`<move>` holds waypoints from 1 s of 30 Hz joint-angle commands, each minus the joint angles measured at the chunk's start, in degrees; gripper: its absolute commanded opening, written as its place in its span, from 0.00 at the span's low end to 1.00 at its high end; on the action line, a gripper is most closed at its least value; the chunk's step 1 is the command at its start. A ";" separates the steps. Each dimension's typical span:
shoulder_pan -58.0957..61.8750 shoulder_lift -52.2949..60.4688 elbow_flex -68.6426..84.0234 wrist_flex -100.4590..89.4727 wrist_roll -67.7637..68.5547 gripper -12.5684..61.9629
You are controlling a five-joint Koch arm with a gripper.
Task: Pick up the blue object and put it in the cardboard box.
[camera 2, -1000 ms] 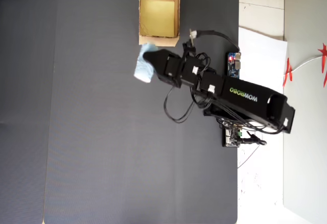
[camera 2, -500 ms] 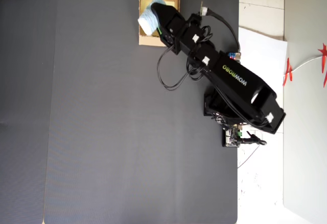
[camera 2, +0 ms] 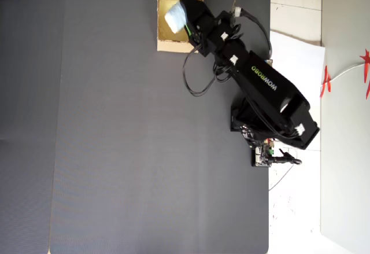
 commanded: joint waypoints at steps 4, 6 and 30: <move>0.35 0.53 -4.31 -3.08 3.78 0.59; 0.26 1.14 -4.13 -4.57 5.27 0.59; -43.77 25.05 26.89 -21.27 8.17 0.63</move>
